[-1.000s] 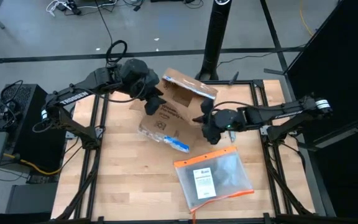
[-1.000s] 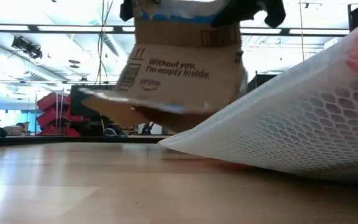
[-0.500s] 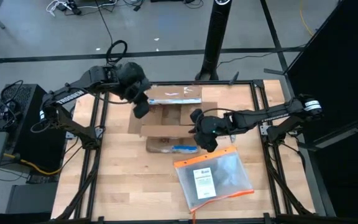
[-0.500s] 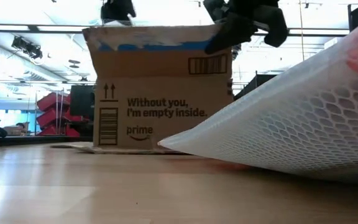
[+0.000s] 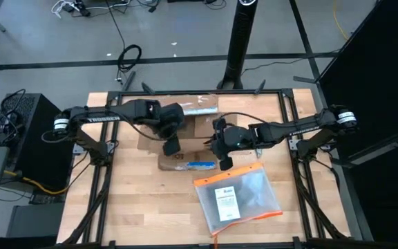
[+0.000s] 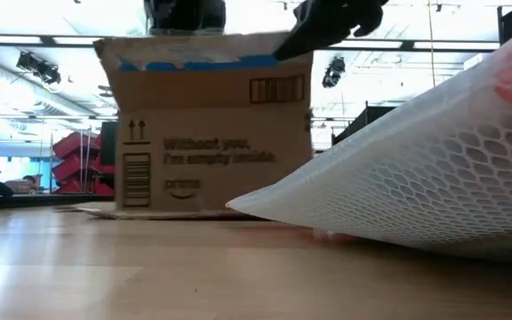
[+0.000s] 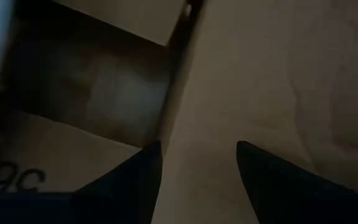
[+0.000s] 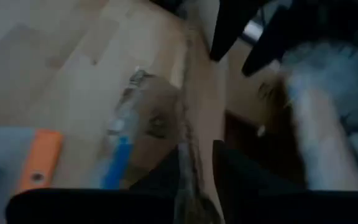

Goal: Unpack boxes
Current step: Break down the cardboard box until it is fully flat

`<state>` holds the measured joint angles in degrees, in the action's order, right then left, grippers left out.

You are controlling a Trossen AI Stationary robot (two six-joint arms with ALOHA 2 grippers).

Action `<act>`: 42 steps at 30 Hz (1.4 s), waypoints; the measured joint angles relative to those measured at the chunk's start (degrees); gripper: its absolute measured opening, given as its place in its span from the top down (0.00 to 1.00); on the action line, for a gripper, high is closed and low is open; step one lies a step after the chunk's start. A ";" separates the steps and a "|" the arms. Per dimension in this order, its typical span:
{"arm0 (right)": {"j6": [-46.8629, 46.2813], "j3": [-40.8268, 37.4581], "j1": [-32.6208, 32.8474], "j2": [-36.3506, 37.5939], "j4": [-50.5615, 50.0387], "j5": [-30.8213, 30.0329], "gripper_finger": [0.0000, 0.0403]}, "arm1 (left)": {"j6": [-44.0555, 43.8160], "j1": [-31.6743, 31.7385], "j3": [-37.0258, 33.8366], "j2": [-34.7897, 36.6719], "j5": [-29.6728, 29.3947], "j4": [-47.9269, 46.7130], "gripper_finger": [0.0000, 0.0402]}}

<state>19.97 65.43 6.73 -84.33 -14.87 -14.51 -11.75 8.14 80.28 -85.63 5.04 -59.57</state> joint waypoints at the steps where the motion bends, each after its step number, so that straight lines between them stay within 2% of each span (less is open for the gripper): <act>1: -2.07 -0.01 -0.09 0.02 0.34 -0.03 0.83 | -0.41 0.02 -0.46 0.07 0.26 -0.04 0.51; 6: -12.94 1.36 -0.15 0.41 -0.95 2.85 0.74 | -0.54 -0.08 -1.77 0.07 0.36 0.50 0.51; 20: -10.38 11.71 -3.27 2.47 -6.49 -4.46 0.40 | -0.23 -1.10 -1.92 -0.05 -5.44 5.38 0.51; 22: -5.98 11.97 -5.05 2.29 -7.14 -6.72 0.38 | 0.16 -1.54 -1.93 -0.18 -5.87 6.78 0.51; 26: 3.24 11.05 -11.98 -1.19 -7.33 -5.74 0.38 | 2.47 -2.85 -1.93 -0.55 -5.88 9.15 0.51; 31: 5.66 11.01 -21.14 -7.86 -7.43 4.04 0.41 | 2.54 -3.72 -1.86 -1.81 -5.88 9.42 0.51; 35: 8.79 11.01 -24.19 -13.44 -7.41 9.81 0.42 | 2.54 -3.85 -1.89 -2.90 -5.88 9.21 0.51; 36: 9.32 11.00 -24.51 -14.32 -7.42 9.66 0.43 | 2.41 -3.87 -1.88 -3.32 -5.89 9.24 0.51; 42: 10.23 11.15 -25.53 -13.55 -5.46 5.36 0.62 | -1.42 -3.89 -1.78 -4.21 -6.40 9.06 0.51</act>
<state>30.20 76.59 -18.81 -97.88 -20.34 -9.15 -13.17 4.26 78.50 -89.84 -1.36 -50.52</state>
